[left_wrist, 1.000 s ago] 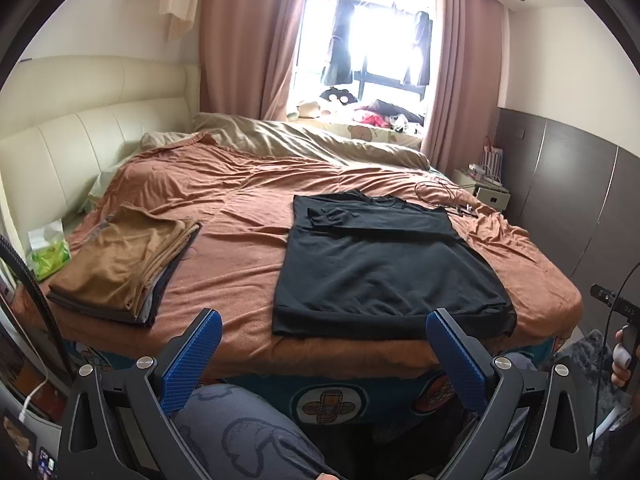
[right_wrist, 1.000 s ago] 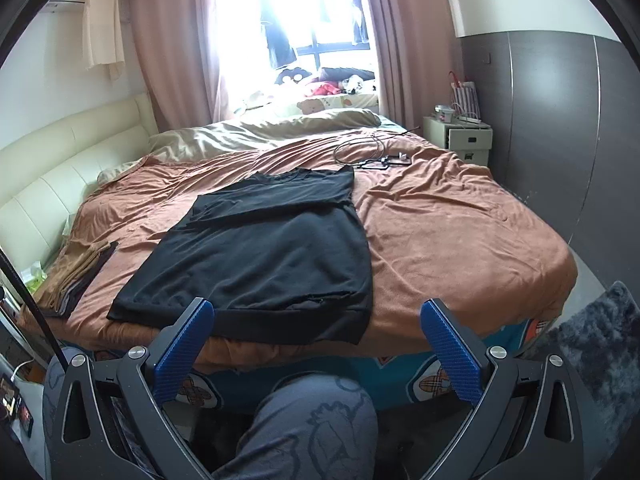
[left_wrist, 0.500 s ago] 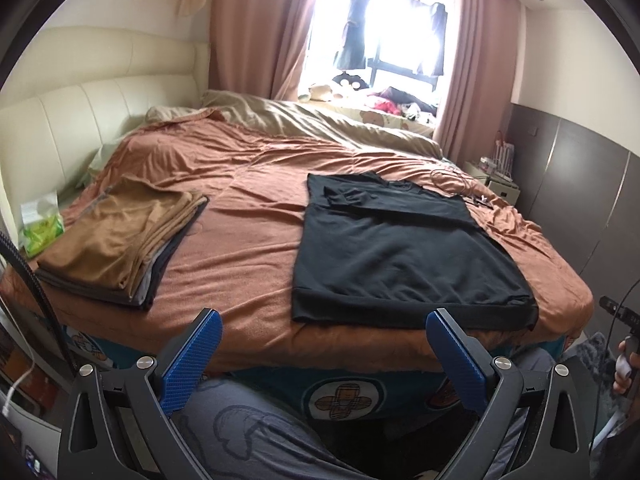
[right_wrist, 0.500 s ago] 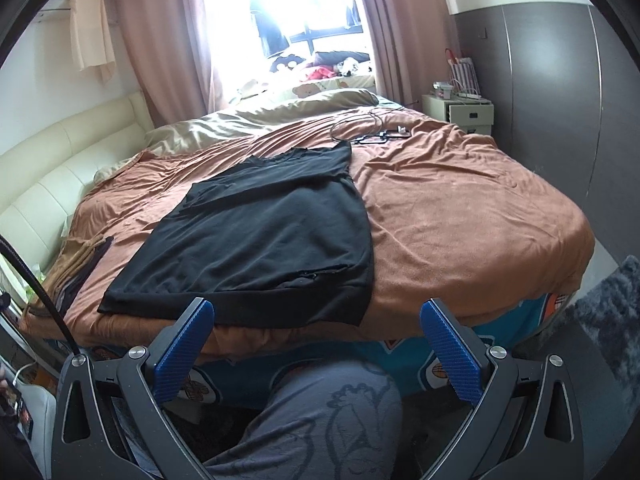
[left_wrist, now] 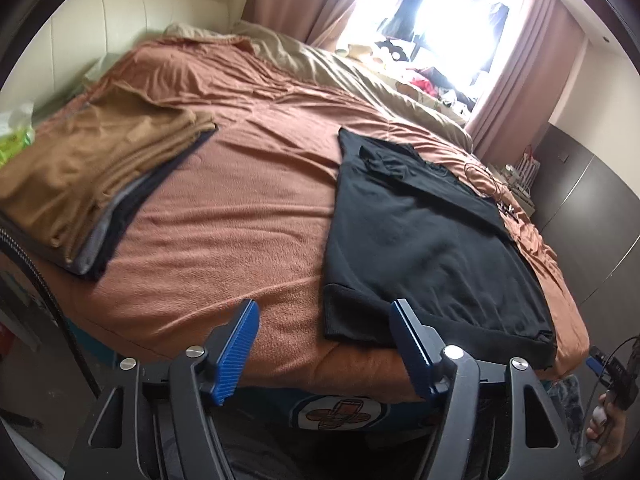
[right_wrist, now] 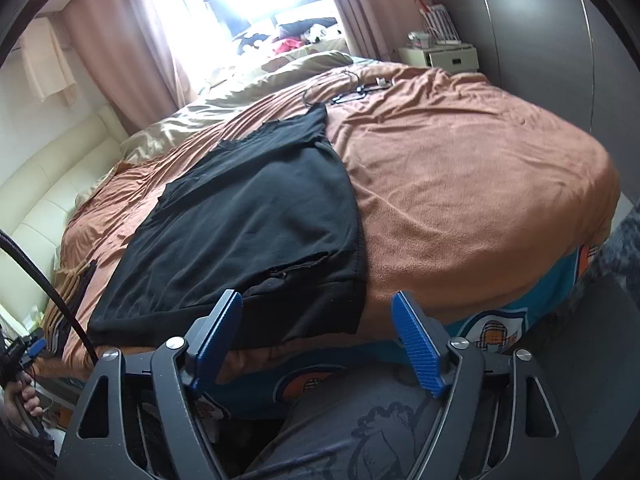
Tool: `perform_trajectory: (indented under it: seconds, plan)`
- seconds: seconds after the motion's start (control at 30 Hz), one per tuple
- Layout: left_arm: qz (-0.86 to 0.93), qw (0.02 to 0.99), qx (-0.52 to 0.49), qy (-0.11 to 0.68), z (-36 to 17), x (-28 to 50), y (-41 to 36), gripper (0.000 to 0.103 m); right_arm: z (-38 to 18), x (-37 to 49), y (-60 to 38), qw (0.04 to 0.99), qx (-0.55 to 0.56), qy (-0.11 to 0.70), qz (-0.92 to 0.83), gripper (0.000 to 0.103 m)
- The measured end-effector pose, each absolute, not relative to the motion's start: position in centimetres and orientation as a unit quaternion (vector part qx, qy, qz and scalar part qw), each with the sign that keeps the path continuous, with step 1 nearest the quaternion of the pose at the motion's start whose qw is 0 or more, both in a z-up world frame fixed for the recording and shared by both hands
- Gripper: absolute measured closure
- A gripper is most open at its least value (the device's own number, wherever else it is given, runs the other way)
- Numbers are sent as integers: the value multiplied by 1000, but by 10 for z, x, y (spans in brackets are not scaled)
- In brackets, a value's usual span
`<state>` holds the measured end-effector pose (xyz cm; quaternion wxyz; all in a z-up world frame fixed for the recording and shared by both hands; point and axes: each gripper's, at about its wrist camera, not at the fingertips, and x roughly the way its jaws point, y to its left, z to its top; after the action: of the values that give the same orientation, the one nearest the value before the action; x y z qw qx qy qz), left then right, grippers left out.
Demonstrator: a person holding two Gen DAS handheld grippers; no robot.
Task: Fold small clothes
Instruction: 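Move both open grippers to the ribbed hem of the sweatshirt, then grasp the ribbed hem with both grippers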
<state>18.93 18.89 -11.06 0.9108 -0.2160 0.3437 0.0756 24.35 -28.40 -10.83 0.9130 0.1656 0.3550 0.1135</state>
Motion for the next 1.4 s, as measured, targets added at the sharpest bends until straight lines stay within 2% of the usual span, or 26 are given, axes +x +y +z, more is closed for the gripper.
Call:
perform_trajectory:
  seconds: [0.13, 0.3, 0.63, 1.07, 1.27, 1.4]
  plan:
    - [69, 902, -227, 362, -127, 212, 190, 39, -121, 262, -281, 902, 175, 375, 124, 41]
    - [61, 891, -232, 385, -144, 238, 186, 42, -133, 284, -280, 894, 179, 391, 129, 49]
    - [64, 872, -231, 426, -167, 278, 184, 61, -157, 315, -281, 879, 188, 415, 137, 62]
    - [85, 858, -239, 446, -185, 294, 185, 65, -173, 346, -278, 865, 238, 411, 163, 63]
    - [77, 853, -283, 433, -190, 281, 185, 65, -184, 341, -285, 856, 276, 400, 179, 63]
    - [71, 851, -310, 418, -193, 276, 187, 65, -192, 336, -296, 845, 306, 398, 182, 68]
